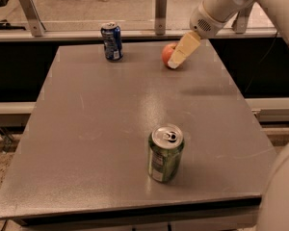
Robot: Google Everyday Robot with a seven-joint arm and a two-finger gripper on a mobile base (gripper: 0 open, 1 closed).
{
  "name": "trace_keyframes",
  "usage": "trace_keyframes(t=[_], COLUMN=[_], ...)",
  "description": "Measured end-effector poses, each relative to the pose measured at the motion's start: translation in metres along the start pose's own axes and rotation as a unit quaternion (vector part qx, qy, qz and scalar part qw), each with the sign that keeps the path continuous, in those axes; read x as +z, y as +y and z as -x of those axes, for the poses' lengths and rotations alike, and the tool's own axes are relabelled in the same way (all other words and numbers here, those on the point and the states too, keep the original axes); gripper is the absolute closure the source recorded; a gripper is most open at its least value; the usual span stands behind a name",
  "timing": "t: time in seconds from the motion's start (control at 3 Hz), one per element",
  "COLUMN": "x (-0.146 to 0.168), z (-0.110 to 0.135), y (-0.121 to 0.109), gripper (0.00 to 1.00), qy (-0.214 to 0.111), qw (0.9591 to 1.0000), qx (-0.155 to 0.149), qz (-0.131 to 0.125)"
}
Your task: Move apple near green can
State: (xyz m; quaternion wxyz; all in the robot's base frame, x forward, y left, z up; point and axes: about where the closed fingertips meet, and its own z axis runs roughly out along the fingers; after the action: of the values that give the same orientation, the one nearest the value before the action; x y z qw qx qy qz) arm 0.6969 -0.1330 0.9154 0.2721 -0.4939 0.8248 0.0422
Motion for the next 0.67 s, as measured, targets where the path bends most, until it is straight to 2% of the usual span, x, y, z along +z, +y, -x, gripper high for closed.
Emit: trace_keyframes(t=[0.33, 0.67], x=[0.038, 0.058], z=[0.008, 0.008], y=[-0.012, -0.017], gripper=[0.00, 0.00], qy=[-0.010, -0.009], qw=[0.9994, 0.9986], qx=[0.030, 0.044], qz=[0.016, 0.026])
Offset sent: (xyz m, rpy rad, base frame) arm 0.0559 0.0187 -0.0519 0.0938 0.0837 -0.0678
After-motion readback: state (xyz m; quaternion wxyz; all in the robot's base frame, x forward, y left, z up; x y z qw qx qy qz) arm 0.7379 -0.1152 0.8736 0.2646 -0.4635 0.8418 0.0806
